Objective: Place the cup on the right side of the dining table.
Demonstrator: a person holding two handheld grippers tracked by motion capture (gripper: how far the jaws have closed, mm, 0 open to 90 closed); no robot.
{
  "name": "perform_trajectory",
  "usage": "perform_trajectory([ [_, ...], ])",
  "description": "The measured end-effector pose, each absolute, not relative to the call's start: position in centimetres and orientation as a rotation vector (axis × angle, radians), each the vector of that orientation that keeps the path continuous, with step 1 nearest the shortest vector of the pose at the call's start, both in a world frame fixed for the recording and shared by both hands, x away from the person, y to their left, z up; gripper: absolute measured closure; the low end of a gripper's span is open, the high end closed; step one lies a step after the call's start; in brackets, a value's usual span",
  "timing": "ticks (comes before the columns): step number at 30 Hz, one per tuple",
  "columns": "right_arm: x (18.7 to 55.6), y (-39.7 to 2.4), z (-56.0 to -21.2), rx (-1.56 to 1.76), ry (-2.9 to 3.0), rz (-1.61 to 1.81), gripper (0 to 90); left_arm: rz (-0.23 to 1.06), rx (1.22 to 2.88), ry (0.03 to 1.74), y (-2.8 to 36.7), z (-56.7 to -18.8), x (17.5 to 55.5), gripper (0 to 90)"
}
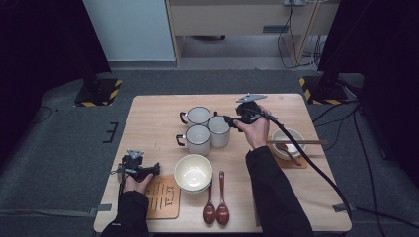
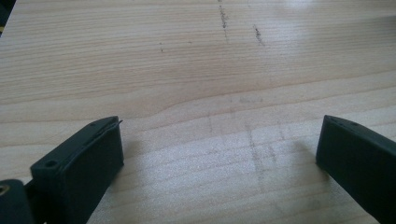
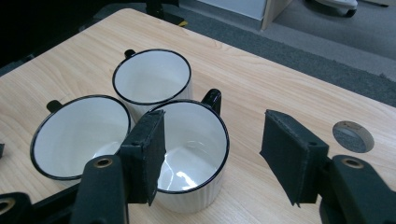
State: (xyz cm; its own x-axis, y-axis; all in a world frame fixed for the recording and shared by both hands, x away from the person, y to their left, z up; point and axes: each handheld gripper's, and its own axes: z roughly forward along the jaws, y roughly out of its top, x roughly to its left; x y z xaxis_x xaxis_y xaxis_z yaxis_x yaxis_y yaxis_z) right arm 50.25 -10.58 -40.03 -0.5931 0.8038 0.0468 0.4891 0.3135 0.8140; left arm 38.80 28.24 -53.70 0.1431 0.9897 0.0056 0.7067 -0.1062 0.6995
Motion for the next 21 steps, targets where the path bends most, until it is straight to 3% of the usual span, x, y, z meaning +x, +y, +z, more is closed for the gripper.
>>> perform_trajectory([
  [21, 52.2, -8.6, -43.3, 1.195, 2.274, 1.116, 44.9, 0.666, 1.875, 1.619, 28.2, -53.7, 38.8, 0.0],
])
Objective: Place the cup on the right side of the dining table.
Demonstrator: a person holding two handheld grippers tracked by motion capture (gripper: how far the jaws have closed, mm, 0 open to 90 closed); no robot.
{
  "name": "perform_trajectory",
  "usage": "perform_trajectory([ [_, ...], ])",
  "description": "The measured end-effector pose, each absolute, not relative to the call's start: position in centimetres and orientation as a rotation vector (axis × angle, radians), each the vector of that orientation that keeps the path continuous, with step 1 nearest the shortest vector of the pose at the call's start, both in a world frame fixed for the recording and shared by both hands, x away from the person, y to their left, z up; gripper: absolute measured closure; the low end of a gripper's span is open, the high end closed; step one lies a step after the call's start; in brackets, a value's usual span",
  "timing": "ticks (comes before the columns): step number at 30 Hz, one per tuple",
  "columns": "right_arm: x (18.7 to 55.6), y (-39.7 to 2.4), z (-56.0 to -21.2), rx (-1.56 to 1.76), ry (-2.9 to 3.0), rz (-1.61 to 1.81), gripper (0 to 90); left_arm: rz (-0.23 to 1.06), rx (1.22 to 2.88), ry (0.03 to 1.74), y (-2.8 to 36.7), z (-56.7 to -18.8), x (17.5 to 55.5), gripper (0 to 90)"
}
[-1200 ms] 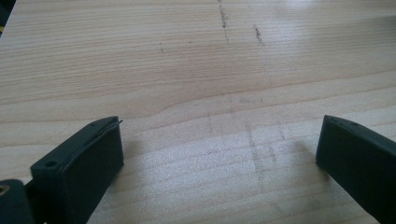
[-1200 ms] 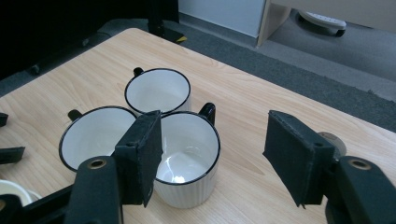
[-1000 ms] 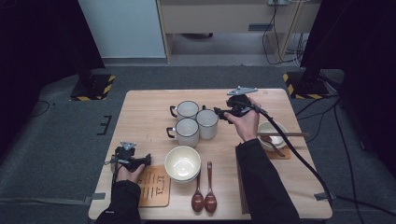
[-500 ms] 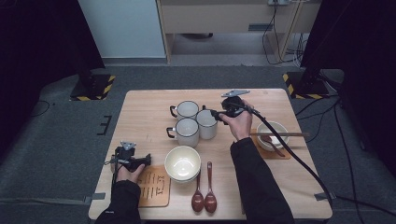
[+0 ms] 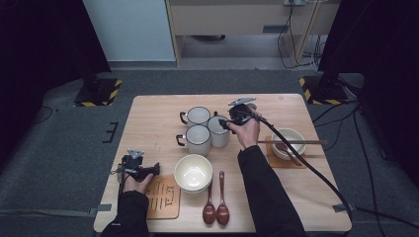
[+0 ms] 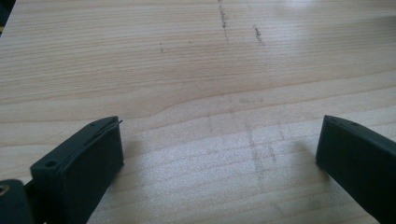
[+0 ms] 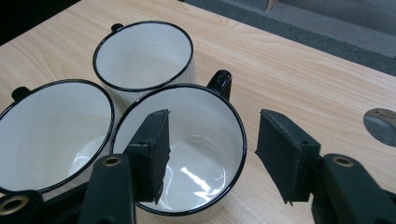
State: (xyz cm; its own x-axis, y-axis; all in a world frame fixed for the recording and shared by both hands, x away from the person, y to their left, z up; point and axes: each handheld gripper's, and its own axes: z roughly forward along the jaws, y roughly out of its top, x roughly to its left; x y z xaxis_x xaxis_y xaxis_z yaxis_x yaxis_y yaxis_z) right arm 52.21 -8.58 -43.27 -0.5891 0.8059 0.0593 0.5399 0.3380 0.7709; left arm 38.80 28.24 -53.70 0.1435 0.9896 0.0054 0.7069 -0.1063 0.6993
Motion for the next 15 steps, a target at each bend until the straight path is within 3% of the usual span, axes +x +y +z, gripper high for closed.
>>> perform_trajectory([
  [15, 53.3, -8.4, -45.0, 1.24, 2.321, 1.01, 52.9, 0.666, 1.875, 1.619, 28.2, -53.7, 38.8, 0.0],
])
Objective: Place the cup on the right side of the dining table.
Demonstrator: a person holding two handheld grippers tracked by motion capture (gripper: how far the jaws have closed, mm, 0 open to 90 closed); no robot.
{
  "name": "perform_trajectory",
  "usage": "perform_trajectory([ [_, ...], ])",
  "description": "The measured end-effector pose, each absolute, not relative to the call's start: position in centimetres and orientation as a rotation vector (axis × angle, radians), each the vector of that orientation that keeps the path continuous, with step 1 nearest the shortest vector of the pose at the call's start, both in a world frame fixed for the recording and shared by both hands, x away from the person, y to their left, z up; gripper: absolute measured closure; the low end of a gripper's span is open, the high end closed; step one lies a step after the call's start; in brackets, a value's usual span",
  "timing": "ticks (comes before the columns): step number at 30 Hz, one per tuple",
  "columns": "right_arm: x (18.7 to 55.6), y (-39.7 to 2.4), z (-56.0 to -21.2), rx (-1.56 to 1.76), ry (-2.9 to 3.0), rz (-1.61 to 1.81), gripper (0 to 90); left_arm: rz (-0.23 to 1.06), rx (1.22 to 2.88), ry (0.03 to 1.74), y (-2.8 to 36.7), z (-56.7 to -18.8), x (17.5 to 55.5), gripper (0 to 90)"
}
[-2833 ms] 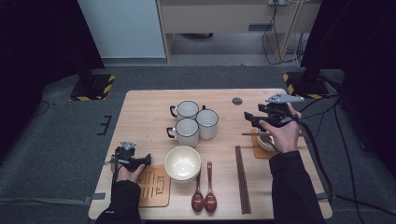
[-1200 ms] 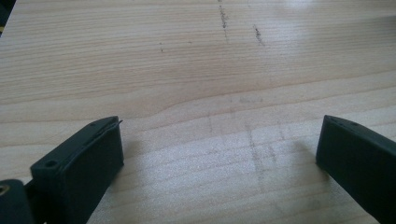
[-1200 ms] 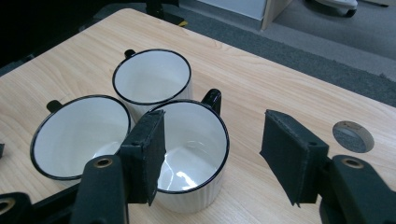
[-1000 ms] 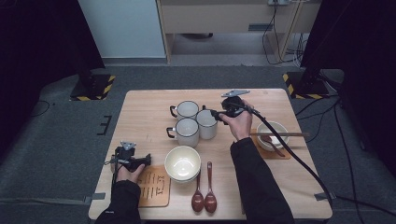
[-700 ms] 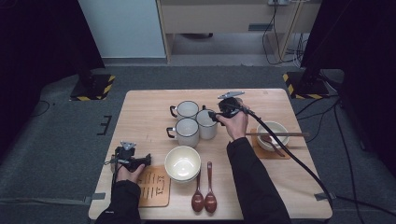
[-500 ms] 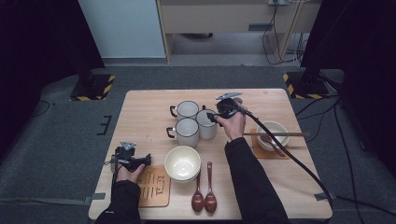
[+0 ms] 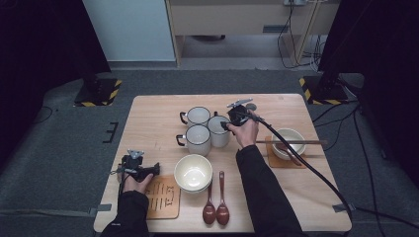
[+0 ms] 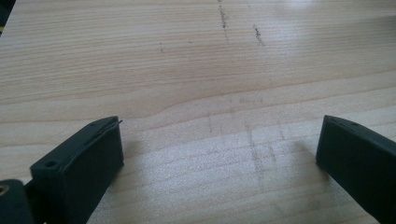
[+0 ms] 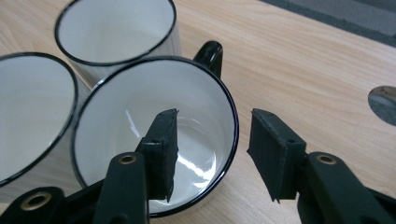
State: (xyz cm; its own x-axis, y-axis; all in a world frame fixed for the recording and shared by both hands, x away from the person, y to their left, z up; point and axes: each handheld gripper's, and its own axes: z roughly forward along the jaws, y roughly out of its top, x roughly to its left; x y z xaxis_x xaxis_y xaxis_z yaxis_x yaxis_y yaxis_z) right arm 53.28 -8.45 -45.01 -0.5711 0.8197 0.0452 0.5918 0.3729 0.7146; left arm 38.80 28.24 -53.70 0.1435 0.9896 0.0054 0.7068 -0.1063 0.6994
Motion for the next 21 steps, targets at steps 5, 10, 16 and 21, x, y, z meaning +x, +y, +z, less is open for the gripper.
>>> perform_trajectory([
  [5, 53.6, -8.4, -45.6, 1.257, 2.335, 0.984, 57.1, 0.666, 1.875, 1.62, 28.2, -53.7, 38.8, 0.0],
  [10, 53.8, -8.3, -45.9, 1.283, 2.341, 0.977, 62.2, 0.666, 1.875, 1.619, 28.2, -53.7, 38.8, 0.0],
  [16, 54.1, -8.3, -46.3, 1.318, 2.345, 0.959, 67.4, 0.666, 1.875, 1.619, 28.2, -53.7, 38.8, 0.0],
  [21, 54.3, -8.3, -46.6, 1.354, 2.35, 0.955, 71.1, 0.666, 1.875, 1.619, 28.2, -53.7, 38.8, 0.0],
])
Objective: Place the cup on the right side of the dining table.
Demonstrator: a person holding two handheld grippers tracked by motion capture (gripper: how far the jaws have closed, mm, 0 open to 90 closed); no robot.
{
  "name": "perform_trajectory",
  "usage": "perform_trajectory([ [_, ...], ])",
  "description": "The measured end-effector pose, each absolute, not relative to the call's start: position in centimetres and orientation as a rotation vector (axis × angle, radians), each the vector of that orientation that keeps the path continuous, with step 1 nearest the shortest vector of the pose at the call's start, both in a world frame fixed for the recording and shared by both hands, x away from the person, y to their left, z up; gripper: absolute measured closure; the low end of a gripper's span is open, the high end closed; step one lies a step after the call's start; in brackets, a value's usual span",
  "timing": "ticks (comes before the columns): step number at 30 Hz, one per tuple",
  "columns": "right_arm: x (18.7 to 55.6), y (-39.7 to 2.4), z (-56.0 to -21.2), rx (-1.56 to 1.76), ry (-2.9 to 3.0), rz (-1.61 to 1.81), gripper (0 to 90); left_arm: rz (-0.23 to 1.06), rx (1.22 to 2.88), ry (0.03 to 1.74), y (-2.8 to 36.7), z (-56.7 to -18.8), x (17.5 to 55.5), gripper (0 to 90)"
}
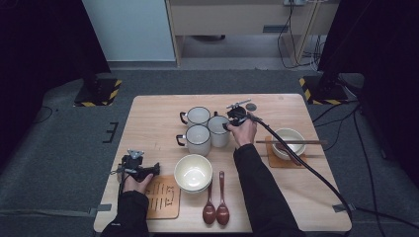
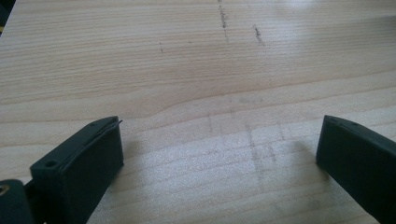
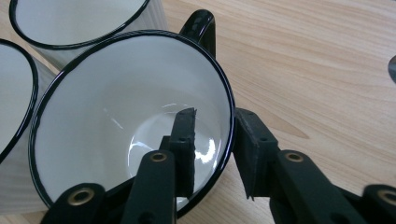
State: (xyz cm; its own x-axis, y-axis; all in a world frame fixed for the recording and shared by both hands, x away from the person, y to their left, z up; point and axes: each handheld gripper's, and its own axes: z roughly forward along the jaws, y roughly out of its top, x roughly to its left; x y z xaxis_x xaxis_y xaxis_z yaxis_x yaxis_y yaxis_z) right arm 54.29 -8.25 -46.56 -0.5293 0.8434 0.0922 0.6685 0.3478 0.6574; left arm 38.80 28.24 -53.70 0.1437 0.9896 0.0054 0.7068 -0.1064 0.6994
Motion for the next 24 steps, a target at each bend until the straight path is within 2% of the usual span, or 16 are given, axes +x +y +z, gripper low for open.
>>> perform_trajectory([
  [15, 55.1, -7.8, -46.8, 1.4, 2.342, 0.907, 78.1, 0.666, 1.875, 1.619, 28.2, -53.7, 38.8, 0.0],
  [24, 55.4, -7.7, -46.8, 1.435, 2.35, 0.896, 78.8, 0.666, 1.875, 1.619, 28.2, -53.7, 38.8, 0.0],
])
